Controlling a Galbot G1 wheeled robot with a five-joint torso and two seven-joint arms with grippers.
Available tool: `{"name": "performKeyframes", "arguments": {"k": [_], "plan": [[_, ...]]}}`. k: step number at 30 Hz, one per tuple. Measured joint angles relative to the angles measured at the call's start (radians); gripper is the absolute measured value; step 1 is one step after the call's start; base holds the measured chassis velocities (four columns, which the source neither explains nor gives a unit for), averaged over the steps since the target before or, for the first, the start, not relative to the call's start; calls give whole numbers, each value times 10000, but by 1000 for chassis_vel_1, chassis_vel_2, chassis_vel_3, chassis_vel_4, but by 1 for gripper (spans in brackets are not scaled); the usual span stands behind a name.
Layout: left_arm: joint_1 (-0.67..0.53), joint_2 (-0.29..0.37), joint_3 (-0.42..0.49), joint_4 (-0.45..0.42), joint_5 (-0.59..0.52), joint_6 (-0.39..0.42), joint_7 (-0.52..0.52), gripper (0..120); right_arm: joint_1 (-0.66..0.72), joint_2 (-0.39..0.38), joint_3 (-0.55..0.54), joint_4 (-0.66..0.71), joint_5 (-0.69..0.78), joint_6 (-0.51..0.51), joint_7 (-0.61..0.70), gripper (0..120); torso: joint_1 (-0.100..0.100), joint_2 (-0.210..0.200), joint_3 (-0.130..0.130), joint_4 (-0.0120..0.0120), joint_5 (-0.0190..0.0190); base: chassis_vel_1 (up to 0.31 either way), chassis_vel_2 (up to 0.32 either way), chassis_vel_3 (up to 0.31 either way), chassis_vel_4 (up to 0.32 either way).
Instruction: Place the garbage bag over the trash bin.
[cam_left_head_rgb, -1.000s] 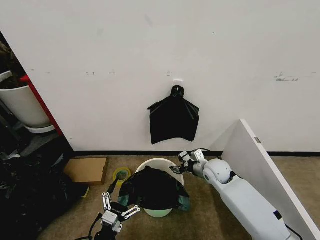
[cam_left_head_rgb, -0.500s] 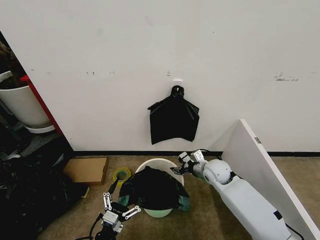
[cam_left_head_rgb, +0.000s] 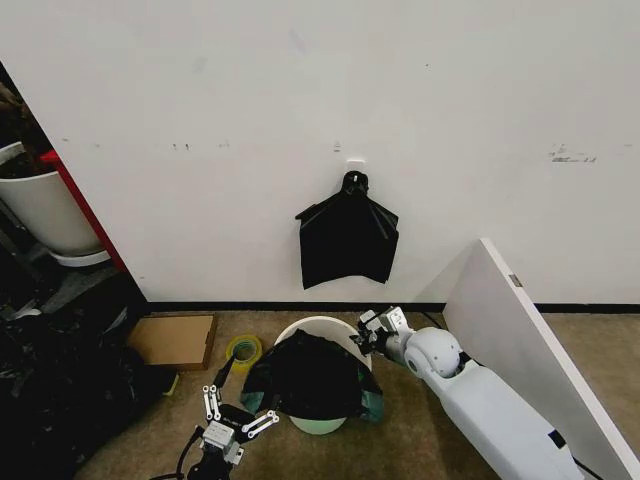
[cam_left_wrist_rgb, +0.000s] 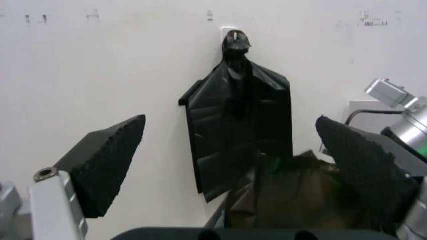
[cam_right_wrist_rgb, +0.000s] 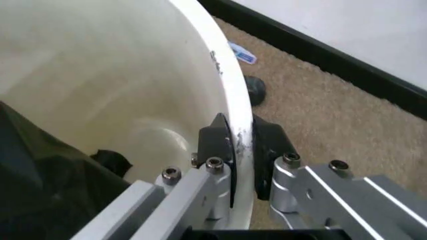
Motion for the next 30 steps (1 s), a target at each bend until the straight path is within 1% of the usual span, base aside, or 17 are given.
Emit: {"name": "performKeyframes", "arguments": {"k": [2, 3, 7, 10, 11, 12, 14, 16, 18, 19, 20, 21, 23, 26, 27, 30], "plan": [[4, 11, 11, 0, 4, 0, -10, 100, -217, -30, -12, 222, 674, 9, 959, 3, 0, 0, 0, 0, 0, 0, 0, 0, 0], [4, 11, 11, 0, 4, 0, -10, 100, -217, -30, -12, 222, 674, 9, 959, 3, 0, 0, 0, 0, 0, 0, 0, 0, 0], [-9, 54, 20, 0, 4, -1, -62, 100, -753, -98, 90, 927, 2632, 55, 3509, 3, 0, -1, 0, 1, 2, 0, 0, 0, 0], [-37, 93, 21, 0, -1, -8, -106, 100, -1324, -155, 332, 1819, 4474, 394, 5550, 3, 0, -1, 2, -4, 0, 0, 0, 0, 0], [-47, 97, 22, 0, -3, -15, -134, 100, -1549, -141, 468, 2196, 4986, 541, 6093, 3, 0, -1, 1, -2, 0, 0, 0, 0, 0], [-47, 97, 22, 0, -3, -15, -134, 100, -1549, -141, 468, 2196, 4986, 541, 6093, 3, 0, -1, 1, -2, 0, 0, 0, 0, 0], [-77, 104, 25, 1, -5, -28, -181, 100, -2080, -40, 679, 2974, 5740, 1047, 7241, 3, 0, -2, 1, -2, -3, 0, 0, 0, 0], [-102, 105, 32, 1, -8, -41, -215, 100, -2497, 108, 776, 3429, 6106, 1558, 8172, 3, 0, -2, 1, -2, 0, 0, 0, 0, 0], [-138, 106, 53, -1, -11, -51, -237, 100, -2976, 332, 848, 3907, 6549, 2395, 9322, 3, 0, -2, 1, -3, 0, 0, 0, 0, 0], [-138, 106, 53, -1, -11, -51, -237, 100, -2976, 332, 848, 3907, 6549, 2395, 9322, 3, 0, -2, 1, -3, 0, 0, 0, 0, 0], [-144, 108, 65, -4, -11, -53, -239, 100, -3095, 413, 876, 4028, 6722, 2616, 9624, 3, 0, -2, 1, -5, -1, 0, 0, 0, 0], [-154, 110, 84, -10, -11, -58, -240, 100, -3238, 519, 911, 4167, 6965, 2896, 9986, 3, 0, -2, 1, -1, -1, 0, 0, 0, 0], [-161, 110, 110, -34, -10, -67, -241, 100, -3402, 695, 949, 4303, 7246, 3340, 10377, 3, 0, -2, 1, -1, 0, 0, 0, 0, 0], [-160, 104, 120, -74, -10, -94, -270, 100, -3632, 1003, 1043, 4372, 7430, 3916, 10683, 3, 0, -2, 0, -2, -1, 0, 0, 0, 0], [-160, 104, 120, -74, -10, -94, -270, 100, -3632, 1003, 1043, 4372, 7430, 3916, 10683, 3, 0, -2, 0, -2, -1, 0, 0, 0, 0], [-140, 106, 73, -99, -11, -105, -319, 100, -3756, 1304, 1102, 4290, 7415, 4425, 10844, 3, 0, -2, 1, -1, -1, 0, 0, 0, 0]]}}
